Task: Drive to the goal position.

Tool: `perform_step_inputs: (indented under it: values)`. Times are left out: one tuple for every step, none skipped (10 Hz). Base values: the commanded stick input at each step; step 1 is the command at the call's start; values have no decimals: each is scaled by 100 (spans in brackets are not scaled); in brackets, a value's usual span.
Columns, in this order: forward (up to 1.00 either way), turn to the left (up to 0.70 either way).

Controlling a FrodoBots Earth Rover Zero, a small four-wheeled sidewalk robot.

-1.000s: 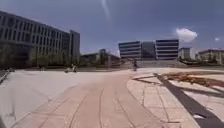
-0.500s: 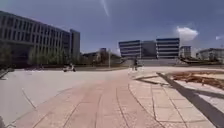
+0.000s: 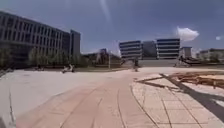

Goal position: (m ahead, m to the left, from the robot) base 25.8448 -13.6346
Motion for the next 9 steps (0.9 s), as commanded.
perform_step_inputs:
  values:
    - [85,0]
    - [85,0]
    - [85,-7]
    - [85,-26]
    - [85,-32]
    - [85,-14]
    - [85,-4]
    - [85,-3]
    - [85,-2]
